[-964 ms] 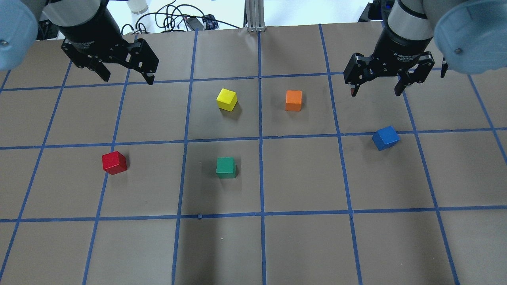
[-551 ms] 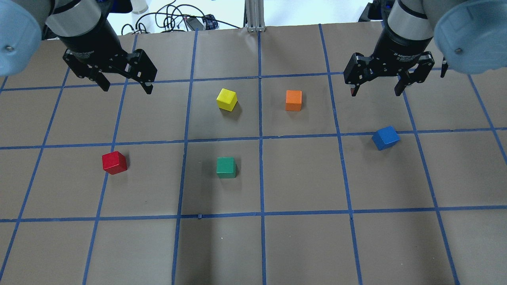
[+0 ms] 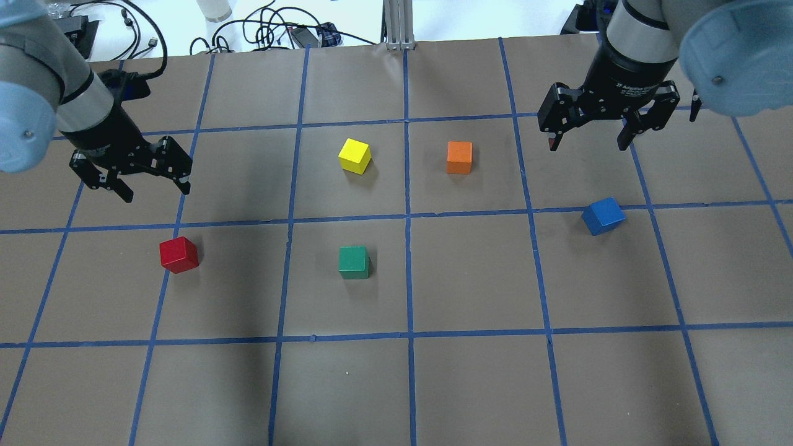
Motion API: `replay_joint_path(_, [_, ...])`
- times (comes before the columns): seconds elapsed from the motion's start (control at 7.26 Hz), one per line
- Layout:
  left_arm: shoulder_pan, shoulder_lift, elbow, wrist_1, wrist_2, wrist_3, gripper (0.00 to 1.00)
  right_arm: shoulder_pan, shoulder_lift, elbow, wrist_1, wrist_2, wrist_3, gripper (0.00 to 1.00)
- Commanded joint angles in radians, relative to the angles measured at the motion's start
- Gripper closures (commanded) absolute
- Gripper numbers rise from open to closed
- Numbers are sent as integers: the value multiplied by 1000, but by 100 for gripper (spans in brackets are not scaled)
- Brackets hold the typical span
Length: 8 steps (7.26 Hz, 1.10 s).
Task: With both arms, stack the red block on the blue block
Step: 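Move the left gripper down toward the red cube, then close the left gripper on the red cube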
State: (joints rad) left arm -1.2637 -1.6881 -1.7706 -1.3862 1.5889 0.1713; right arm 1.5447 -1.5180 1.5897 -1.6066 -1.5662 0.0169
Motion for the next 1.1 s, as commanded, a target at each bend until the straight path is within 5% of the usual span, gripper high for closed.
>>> replay_joint_path(0.0, [105, -50, -186, 276, -4, 35, 0, 0, -1, 1, 1, 0, 0, 0])
replay_joint_path(0.28, [112, -79, -289, 421, 6, 73, 0, 0, 1, 1, 1, -2, 0, 0])
replay_joint_path(0.69, [110, -122, -309, 444, -3, 69, 5, 0, 1, 1, 1, -2, 0, 0])
replay_joint_path(0.83, [110, -137, -311, 469, 0, 82, 30, 0, 1, 1, 2, 0, 0, 0])
replay_joint_path(0.96, [101, -136, -299, 498, 6, 114, 83, 0, 1, 1, 1, 0, 0, 0])
